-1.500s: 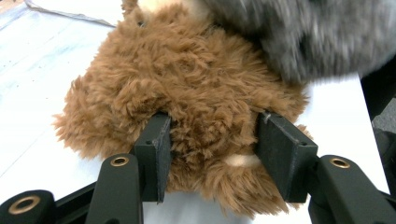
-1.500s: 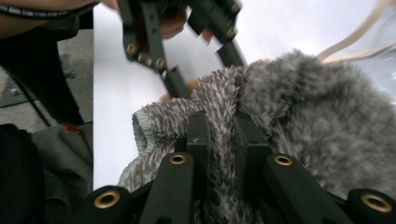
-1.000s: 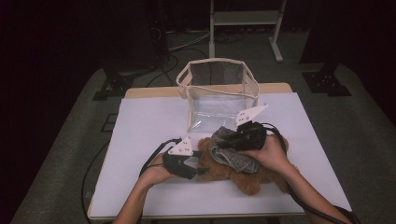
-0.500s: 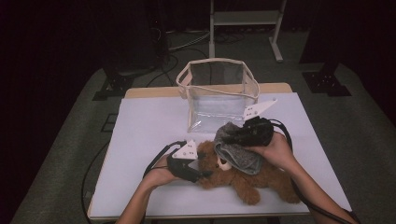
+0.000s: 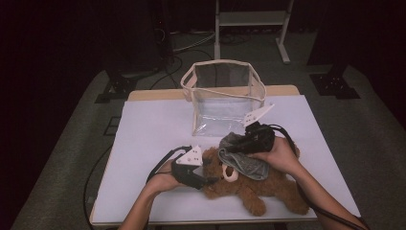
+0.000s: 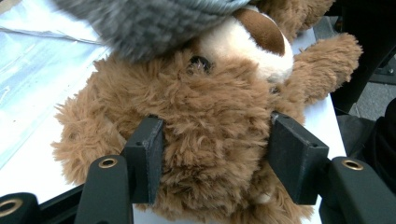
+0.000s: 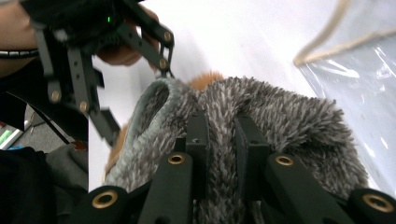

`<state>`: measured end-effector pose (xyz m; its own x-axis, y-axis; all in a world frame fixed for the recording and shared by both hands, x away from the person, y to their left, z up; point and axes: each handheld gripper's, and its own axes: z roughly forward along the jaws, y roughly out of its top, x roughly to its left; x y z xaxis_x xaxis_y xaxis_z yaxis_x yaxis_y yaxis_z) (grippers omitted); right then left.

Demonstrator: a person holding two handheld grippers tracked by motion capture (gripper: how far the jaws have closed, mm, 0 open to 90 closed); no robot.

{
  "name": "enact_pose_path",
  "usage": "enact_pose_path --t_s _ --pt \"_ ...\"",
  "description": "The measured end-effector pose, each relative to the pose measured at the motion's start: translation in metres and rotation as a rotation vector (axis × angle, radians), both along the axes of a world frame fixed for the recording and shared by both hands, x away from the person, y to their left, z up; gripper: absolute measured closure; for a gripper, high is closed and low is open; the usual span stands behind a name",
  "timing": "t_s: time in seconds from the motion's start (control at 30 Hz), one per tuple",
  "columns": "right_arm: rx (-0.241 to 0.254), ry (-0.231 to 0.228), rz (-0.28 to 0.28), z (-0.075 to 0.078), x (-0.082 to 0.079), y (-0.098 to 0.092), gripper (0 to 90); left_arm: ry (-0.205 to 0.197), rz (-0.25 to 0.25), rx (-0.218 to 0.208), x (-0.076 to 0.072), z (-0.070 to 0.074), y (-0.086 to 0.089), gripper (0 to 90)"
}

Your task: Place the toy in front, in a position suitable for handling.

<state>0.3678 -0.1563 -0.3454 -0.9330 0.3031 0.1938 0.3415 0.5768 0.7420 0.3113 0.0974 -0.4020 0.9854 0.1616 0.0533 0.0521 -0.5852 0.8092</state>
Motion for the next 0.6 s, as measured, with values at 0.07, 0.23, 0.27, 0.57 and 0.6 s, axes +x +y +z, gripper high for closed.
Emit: enact_pose_path --t_s 0.07,0.23,0.27,0.57,0.6 --pt "-0.009 0.009 0.018 0.001 0.004 0.012 77.3 -0.008 -0.009 0.01 -0.002 0.001 -0.001 41.1" --pt "-0.029 0.031 0.052 -0.011 0.019 0.044 77.2 0.001 -0.035 0.015 -0.004 0.0 0.0 41.9" --pt "-0.035 0.041 0.048 -0.014 0.022 0.049 77.2 0.006 -0.034 0.009 -0.004 -0.001 0.0 41.9" --pt "-0.043 0.034 -0.028 -0.016 0.022 0.018 77.3 -0.001 -0.031 0.0 -0.001 0.0 0.003 42.8" --pt "-0.048 0.028 -0.04 -0.015 0.02 0.011 77.3 -0.002 -0.029 0.003 0.0 0.001 0.004 43.2"
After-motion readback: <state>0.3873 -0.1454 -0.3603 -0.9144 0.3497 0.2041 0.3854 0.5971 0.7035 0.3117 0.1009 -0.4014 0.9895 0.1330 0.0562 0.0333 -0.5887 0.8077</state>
